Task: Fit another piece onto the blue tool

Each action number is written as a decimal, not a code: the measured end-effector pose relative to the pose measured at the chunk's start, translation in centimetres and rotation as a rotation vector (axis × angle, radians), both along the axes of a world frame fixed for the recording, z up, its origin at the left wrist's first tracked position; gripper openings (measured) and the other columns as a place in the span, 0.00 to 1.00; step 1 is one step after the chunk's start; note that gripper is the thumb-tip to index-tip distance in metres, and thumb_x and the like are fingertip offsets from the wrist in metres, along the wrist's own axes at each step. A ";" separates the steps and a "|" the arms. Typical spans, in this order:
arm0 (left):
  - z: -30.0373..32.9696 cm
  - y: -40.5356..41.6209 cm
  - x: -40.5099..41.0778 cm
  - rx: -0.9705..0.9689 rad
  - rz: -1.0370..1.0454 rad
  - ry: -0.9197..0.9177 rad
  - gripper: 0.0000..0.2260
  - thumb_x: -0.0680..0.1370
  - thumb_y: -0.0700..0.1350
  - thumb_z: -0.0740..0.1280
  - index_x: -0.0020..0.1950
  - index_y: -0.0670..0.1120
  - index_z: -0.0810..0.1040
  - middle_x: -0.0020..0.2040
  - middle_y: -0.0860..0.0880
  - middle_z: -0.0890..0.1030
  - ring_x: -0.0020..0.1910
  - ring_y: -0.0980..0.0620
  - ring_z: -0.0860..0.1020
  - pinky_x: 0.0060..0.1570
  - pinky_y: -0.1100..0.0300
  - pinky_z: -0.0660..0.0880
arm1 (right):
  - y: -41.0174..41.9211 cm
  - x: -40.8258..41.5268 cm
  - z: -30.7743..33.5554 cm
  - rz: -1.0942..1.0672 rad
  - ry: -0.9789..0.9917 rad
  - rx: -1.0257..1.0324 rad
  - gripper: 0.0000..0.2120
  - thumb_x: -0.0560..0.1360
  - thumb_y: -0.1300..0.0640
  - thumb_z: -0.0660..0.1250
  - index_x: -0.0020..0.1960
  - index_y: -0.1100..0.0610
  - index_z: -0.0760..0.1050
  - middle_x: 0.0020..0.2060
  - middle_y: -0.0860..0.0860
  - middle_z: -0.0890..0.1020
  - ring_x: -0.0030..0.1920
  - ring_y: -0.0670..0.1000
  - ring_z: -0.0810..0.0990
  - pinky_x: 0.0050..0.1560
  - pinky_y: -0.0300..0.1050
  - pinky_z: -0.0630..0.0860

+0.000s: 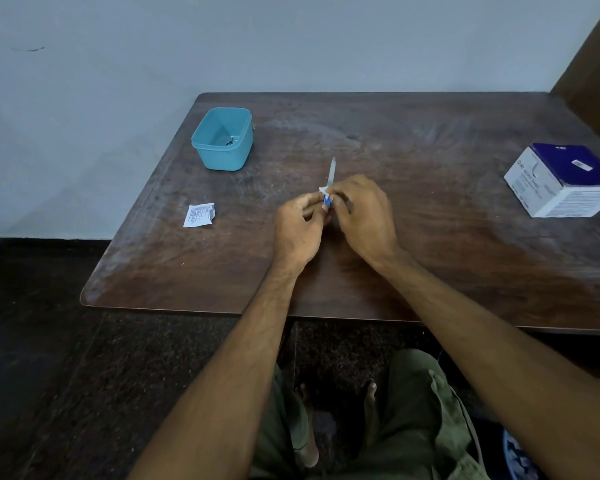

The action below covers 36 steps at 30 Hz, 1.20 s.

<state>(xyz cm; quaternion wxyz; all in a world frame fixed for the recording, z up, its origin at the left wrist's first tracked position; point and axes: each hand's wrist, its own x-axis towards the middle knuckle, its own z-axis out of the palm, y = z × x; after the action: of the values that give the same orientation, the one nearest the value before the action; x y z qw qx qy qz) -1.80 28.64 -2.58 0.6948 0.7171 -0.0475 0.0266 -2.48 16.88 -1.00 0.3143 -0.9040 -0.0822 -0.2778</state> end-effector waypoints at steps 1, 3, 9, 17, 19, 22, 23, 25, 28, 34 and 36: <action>-0.1 0.2 0.1 -0.016 -0.001 0.006 0.10 0.78 0.34 0.65 0.58 0.41 0.80 0.47 0.48 0.85 0.47 0.54 0.84 0.50 0.60 0.79 | 0.3 -0.3 -0.3 0.016 -0.001 -0.031 0.10 0.75 0.61 0.64 0.52 0.55 0.83 0.44 0.53 0.81 0.44 0.55 0.79 0.46 0.48 0.75; -0.1 0.4 0.3 -0.062 -0.007 0.036 0.10 0.79 0.35 0.65 0.58 0.43 0.81 0.46 0.46 0.85 0.47 0.51 0.84 0.52 0.56 0.79 | 0.8 -0.9 -0.9 0.044 0.001 -0.099 0.13 0.75 0.57 0.60 0.51 0.56 0.82 0.43 0.54 0.81 0.42 0.58 0.79 0.43 0.54 0.77; 0.4 0.2 0.2 -0.146 -0.028 0.104 0.09 0.79 0.33 0.64 0.59 0.38 0.78 0.44 0.48 0.84 0.44 0.54 0.83 0.50 0.62 0.80 | 0.2 0.6 0.6 -0.005 0.021 -0.081 0.11 0.76 0.59 0.64 0.53 0.56 0.82 0.45 0.53 0.82 0.46 0.55 0.79 0.48 0.54 0.76; 0.2 0.3 0.3 -0.140 -0.017 0.107 0.09 0.79 0.34 0.64 0.57 0.39 0.80 0.43 0.45 0.85 0.44 0.51 0.83 0.51 0.58 0.80 | 0.4 -1.0 -0.6 0.060 0.008 -0.141 0.16 0.75 0.55 0.57 0.51 0.59 0.82 0.43 0.55 0.82 0.43 0.59 0.79 0.44 0.54 0.77; 0.3 0.2 0.3 -0.155 -0.023 0.118 0.09 0.79 0.33 0.64 0.57 0.37 0.79 0.44 0.45 0.84 0.44 0.51 0.83 0.50 0.61 0.80 | 0.1 -0.4 0.0 0.038 -0.003 -0.148 0.15 0.75 0.55 0.58 0.51 0.59 0.82 0.42 0.55 0.81 0.42 0.59 0.79 0.43 0.53 0.77; 0.5 0.2 0.1 -0.165 -0.011 0.124 0.08 0.78 0.32 0.64 0.56 0.37 0.79 0.43 0.46 0.84 0.43 0.53 0.83 0.47 0.64 0.80 | 0.1 0.6 0.6 0.003 -0.015 -0.134 0.13 0.76 0.57 0.61 0.52 0.58 0.83 0.42 0.55 0.82 0.42 0.58 0.79 0.43 0.51 0.76; 0.5 0.3 0.1 -0.163 -0.004 0.117 0.08 0.78 0.32 0.65 0.56 0.37 0.80 0.42 0.46 0.84 0.41 0.55 0.83 0.45 0.64 0.80 | 0.3 0.6 0.6 0.006 -0.014 -0.138 0.12 0.76 0.58 0.62 0.52 0.58 0.83 0.42 0.55 0.82 0.42 0.58 0.79 0.43 0.52 0.76; 0.6 0.4 0.0 -0.147 0.021 0.088 0.08 0.77 0.32 0.65 0.55 0.36 0.80 0.39 0.49 0.84 0.37 0.59 0.82 0.40 0.67 0.78 | 0.7 0.2 0.1 0.038 -0.033 -0.162 0.12 0.76 0.58 0.61 0.51 0.59 0.82 0.42 0.56 0.81 0.41 0.59 0.79 0.42 0.53 0.77; 0.4 0.6 0.2 -0.139 0.037 0.070 0.09 0.76 0.32 0.67 0.53 0.40 0.82 0.41 0.50 0.85 0.42 0.56 0.83 0.46 0.62 0.79 | 0.5 -0.6 -0.4 0.085 -0.060 -0.141 0.13 0.75 0.58 0.60 0.51 0.59 0.82 0.43 0.55 0.81 0.42 0.58 0.79 0.42 0.51 0.78; 0.7 0.7 0.1 -0.305 -0.019 0.116 0.08 0.78 0.33 0.65 0.56 0.37 0.80 0.40 0.53 0.85 0.42 0.57 0.83 0.45 0.66 0.79 | 0.2 -0.2 0.5 0.061 -0.028 0.056 0.09 0.73 0.63 0.67 0.51 0.57 0.82 0.43 0.51 0.81 0.43 0.45 0.78 0.45 0.38 0.74; 0.8 0.8 0.1 -0.343 -0.035 0.129 0.08 0.79 0.34 0.64 0.55 0.39 0.81 0.40 0.53 0.85 0.41 0.58 0.83 0.43 0.67 0.79 | 0.4 0.0 0.7 0.049 -0.013 0.099 0.09 0.74 0.63 0.67 0.51 0.56 0.82 0.43 0.50 0.81 0.41 0.42 0.75 0.43 0.35 0.72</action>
<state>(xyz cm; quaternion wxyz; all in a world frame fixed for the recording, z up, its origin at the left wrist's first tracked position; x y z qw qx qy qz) -1.73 29.46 -1.76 0.8090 0.5873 -0.0100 -0.0241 -2.44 17.30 -0.34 0.3648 -0.8832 -0.0927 -0.2796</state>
